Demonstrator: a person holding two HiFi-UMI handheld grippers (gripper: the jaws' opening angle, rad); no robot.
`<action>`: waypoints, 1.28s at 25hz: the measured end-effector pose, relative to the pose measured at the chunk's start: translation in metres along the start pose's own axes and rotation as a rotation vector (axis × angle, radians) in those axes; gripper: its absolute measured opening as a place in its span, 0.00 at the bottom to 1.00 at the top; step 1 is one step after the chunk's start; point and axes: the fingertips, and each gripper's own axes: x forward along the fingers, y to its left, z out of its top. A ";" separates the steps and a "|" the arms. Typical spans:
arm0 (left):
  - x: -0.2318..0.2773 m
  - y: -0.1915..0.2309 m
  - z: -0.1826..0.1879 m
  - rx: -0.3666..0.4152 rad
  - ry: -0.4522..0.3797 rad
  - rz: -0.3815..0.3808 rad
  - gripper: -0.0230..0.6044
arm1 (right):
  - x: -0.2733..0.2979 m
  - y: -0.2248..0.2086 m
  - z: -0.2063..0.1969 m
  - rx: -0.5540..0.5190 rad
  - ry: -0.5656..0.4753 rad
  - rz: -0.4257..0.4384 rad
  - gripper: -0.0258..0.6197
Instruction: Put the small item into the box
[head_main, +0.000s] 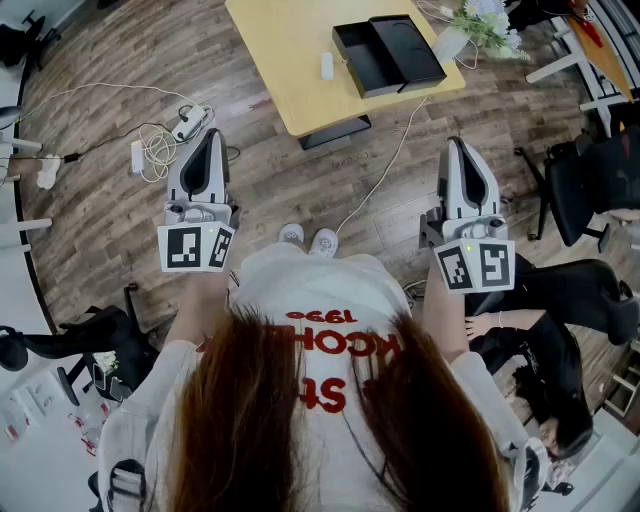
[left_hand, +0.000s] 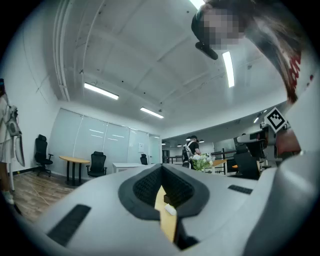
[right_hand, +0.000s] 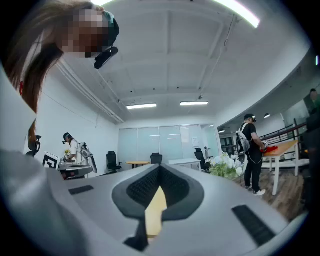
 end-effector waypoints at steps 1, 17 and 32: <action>0.000 -0.001 0.000 0.001 0.001 0.000 0.04 | -0.001 0.000 0.000 -0.003 0.002 0.001 0.05; 0.026 0.002 -0.001 0.019 0.014 0.036 0.04 | 0.026 -0.022 -0.002 0.073 0.001 0.055 0.05; 0.174 0.080 -0.038 0.002 0.006 -0.034 0.04 | 0.169 -0.041 -0.050 0.110 0.074 -0.009 0.05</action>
